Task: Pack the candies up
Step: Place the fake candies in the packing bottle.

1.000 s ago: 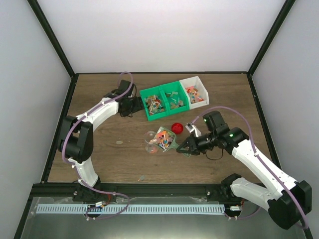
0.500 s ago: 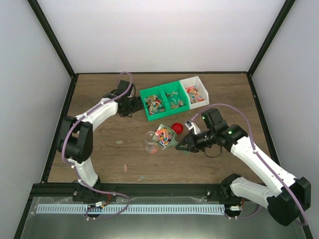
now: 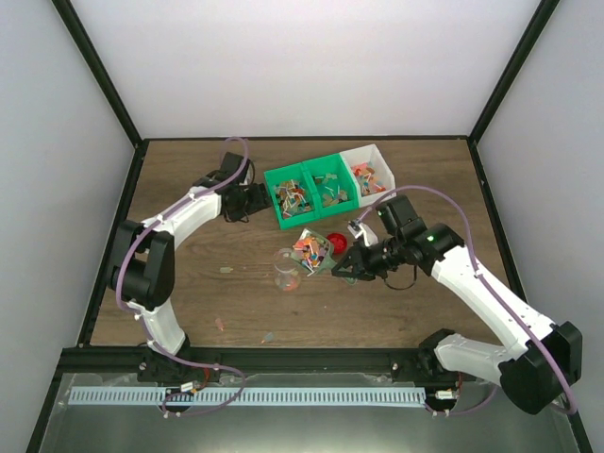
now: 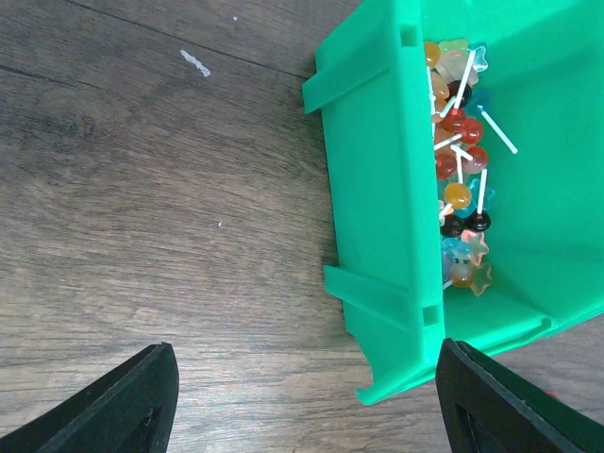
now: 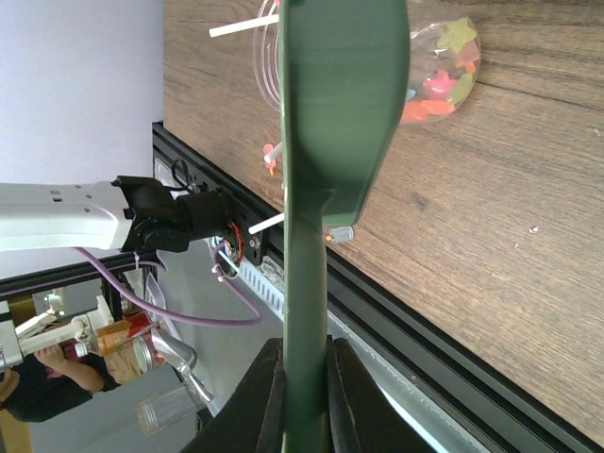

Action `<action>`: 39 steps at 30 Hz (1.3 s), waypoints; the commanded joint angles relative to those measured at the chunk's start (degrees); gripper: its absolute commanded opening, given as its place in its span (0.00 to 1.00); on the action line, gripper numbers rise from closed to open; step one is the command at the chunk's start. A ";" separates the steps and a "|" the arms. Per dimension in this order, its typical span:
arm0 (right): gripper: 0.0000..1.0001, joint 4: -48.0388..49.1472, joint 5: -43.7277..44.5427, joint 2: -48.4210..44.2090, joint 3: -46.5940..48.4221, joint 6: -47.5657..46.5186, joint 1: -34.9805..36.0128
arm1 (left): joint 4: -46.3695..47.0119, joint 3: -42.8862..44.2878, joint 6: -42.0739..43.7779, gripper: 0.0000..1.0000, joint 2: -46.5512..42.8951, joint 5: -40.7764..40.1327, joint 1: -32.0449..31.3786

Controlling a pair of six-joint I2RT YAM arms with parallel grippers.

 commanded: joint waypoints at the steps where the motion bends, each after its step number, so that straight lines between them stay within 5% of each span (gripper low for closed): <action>1: 0.01 -1.58 0.73 0.30 2.85 -1.87 0.55 | 0.95 -0.07 0.27 0.76 -1.01 0.79 0.70; 39: 0.01 -7.78 4.25 4.21 10.76 -3.88 2.31 | 1.72 -0.42 0.72 0.76 -1.01 2.05 1.47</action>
